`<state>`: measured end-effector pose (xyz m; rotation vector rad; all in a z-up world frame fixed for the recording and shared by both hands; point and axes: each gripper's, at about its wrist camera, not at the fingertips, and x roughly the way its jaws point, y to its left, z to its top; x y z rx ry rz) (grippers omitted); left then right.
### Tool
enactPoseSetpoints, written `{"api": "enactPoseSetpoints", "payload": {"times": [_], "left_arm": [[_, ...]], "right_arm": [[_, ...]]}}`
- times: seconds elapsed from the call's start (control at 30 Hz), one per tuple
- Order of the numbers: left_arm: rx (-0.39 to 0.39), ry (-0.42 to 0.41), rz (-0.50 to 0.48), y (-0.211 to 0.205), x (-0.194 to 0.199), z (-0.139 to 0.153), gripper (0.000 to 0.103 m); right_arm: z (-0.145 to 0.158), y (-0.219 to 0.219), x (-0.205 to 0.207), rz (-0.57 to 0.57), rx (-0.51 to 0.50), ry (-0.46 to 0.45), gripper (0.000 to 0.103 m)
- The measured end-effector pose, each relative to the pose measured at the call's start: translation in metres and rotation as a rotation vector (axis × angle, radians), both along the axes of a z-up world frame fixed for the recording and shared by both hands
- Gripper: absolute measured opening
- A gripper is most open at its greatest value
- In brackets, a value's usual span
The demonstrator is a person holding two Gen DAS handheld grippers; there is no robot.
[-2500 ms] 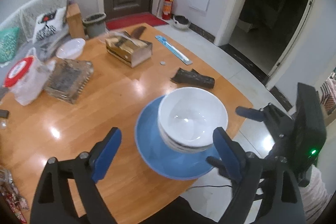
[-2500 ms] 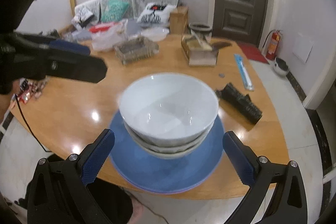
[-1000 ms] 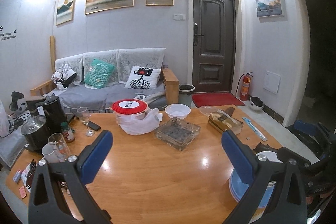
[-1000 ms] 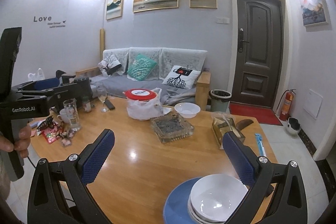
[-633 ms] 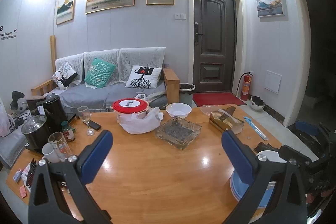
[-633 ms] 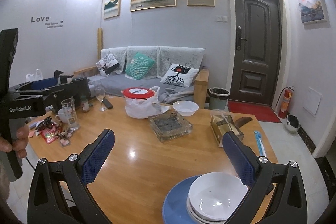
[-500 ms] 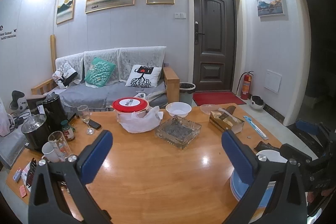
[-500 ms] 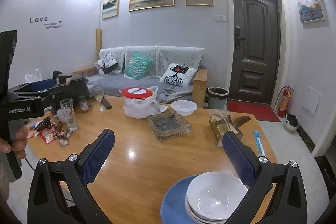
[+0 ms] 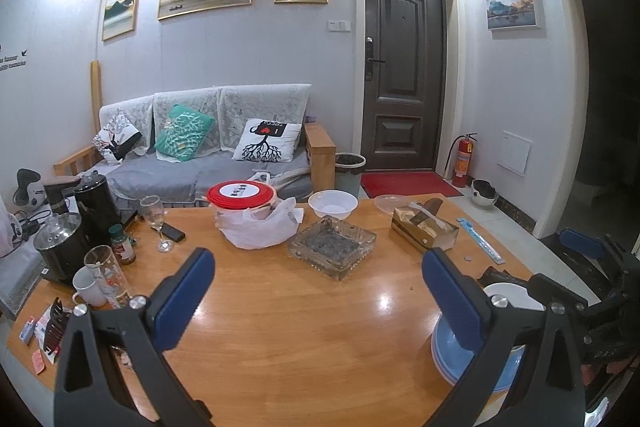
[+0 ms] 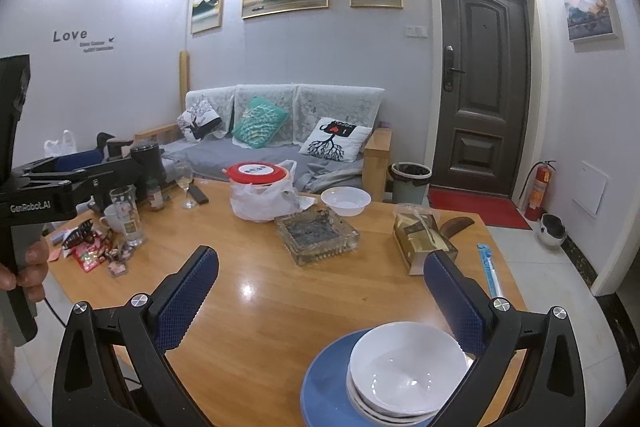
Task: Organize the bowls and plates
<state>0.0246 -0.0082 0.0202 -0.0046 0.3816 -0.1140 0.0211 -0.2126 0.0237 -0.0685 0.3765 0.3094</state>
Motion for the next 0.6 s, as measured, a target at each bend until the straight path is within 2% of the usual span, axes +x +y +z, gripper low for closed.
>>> {"api": "enactPoseSetpoints", "payload": {"times": [0.6], "left_arm": [[0.003,0.001,0.001,-0.0009,-0.0004,0.0004,0.103]], "right_arm": [[-0.0020,-0.0024,0.0012,-0.005,-0.004,0.003,0.102]]}}
